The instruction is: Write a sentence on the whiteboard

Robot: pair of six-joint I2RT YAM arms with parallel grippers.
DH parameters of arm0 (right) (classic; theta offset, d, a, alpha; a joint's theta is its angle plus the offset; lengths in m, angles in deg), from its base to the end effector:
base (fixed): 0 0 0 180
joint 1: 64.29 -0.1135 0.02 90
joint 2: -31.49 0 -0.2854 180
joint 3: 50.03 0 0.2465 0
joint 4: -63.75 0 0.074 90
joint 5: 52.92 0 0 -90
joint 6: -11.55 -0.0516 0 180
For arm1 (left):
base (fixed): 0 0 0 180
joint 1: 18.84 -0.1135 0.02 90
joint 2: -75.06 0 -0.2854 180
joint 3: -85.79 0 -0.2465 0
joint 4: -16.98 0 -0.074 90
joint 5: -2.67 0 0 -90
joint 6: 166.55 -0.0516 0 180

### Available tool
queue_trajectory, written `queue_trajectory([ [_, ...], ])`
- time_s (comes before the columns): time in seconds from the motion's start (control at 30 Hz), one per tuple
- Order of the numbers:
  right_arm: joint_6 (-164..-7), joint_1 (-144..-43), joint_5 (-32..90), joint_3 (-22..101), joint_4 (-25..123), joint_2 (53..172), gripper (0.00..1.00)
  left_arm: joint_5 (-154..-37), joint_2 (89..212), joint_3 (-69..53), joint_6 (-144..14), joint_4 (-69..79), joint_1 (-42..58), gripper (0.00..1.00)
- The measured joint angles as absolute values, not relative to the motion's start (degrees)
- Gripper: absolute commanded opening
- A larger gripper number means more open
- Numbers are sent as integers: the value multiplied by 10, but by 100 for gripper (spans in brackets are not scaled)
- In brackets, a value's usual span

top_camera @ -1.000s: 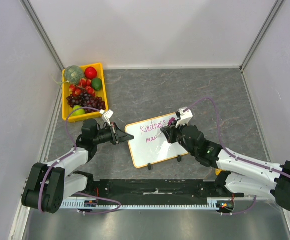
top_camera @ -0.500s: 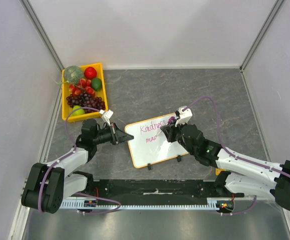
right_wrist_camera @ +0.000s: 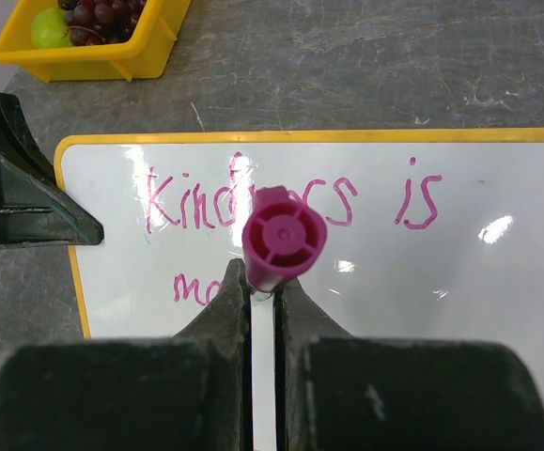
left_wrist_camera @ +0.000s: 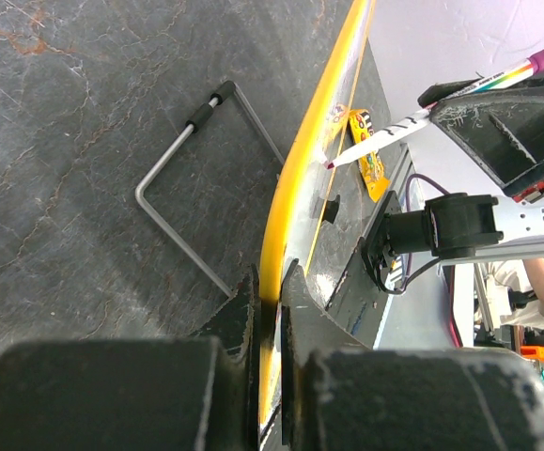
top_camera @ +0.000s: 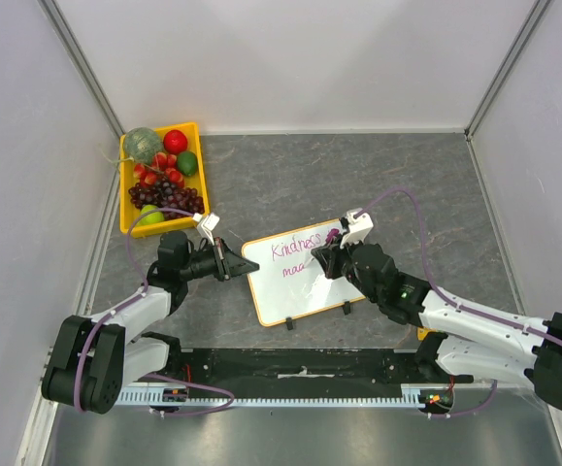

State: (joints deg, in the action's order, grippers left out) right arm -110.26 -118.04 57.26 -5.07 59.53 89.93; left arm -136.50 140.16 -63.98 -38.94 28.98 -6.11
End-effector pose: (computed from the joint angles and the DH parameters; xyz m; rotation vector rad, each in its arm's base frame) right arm 0.1486 0.1725 0.2620 -0.1193 1.9164 0.6961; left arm 0.1878 -0.0825 0.1896 0.1624 2.0878 -1.3952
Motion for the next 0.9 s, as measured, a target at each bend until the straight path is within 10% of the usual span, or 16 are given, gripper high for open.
queue_trajectory([
  [0.9,-1112,-1180,535,-82,594,879,0,-1364,1403,-640,-391,290,-61,2],
])
